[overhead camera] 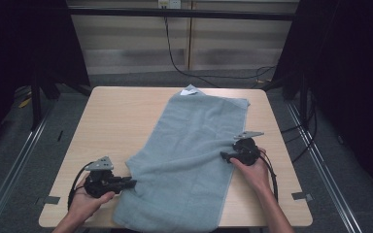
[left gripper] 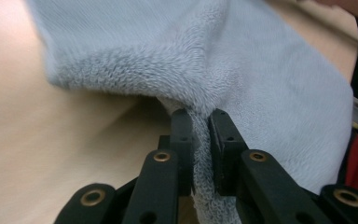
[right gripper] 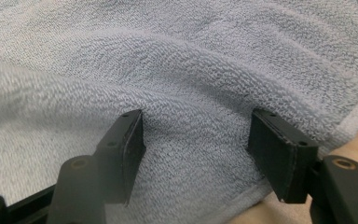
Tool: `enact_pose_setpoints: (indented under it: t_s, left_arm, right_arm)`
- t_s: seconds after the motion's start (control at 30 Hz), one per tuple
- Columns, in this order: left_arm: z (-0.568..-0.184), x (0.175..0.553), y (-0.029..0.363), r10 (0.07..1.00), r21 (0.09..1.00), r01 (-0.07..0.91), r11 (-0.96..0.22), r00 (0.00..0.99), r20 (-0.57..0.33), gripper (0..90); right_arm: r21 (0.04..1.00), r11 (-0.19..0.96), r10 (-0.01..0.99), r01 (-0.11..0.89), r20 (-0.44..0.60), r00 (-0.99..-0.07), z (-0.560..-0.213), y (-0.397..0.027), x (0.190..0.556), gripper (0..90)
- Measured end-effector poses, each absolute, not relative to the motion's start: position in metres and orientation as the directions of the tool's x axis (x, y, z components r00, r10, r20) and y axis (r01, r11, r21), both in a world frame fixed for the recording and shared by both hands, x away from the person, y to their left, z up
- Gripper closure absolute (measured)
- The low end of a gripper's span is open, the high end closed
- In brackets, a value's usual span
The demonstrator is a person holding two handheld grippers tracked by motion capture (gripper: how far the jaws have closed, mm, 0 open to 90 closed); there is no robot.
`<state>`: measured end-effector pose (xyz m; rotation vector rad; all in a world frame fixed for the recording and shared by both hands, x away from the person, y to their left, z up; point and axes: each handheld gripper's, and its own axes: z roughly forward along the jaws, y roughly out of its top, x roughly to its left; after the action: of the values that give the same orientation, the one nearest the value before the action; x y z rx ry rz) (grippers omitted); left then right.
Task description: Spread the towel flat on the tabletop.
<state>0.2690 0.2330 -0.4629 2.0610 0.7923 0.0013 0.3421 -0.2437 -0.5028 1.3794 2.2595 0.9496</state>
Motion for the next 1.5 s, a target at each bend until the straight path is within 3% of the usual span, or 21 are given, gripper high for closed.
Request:
enact_pose_setpoints:
  t_s: [0.3,0.57,0.77,1.0,1.37,1.5]
  left_arm:
    - [-0.451,0.256,0.266,0.576,0.792,0.549,-0.268,0.75,-0.325,77.1]
    - [-0.441,0.273,0.263,0.578,0.815,0.53,-0.233,0.75,-0.322,69.8]
    - [-0.451,0.308,0.243,0.581,0.785,0.549,-0.287,0.751,-0.313,66.7]
    - [-0.49,0.358,0.203,0.6,0.667,0.611,-0.427,0.743,-0.297,67.0]
    - [-0.499,0.328,0.218,0.617,0.697,0.534,-0.479,0.769,-0.166,69.8]
    - [-0.5,0.296,0.233,0.612,0.704,0.553,-0.446,0.762,-0.211,69.9]
  right_arm:
    - [0.68,0.325,0.877,0.657,0.043,-0.479,-0.503,-0.241,0.342,36.4]
    - [0.683,0.322,0.878,0.656,0.044,-0.477,-0.503,-0.24,0.342,36.1]
    - [0.688,0.328,0.876,0.647,0.034,-0.481,-0.504,-0.239,0.343,34.8]
    - [0.69,0.324,0.875,0.647,0.041,-0.482,-0.504,-0.237,0.347,34.2]
    - [0.699,0.315,0.885,0.642,0.028,-0.466,-0.506,-0.228,0.371,33.5]
    - [0.703,0.336,0.866,0.627,0.032,-0.499,-0.507,-0.22,0.365,33.5]
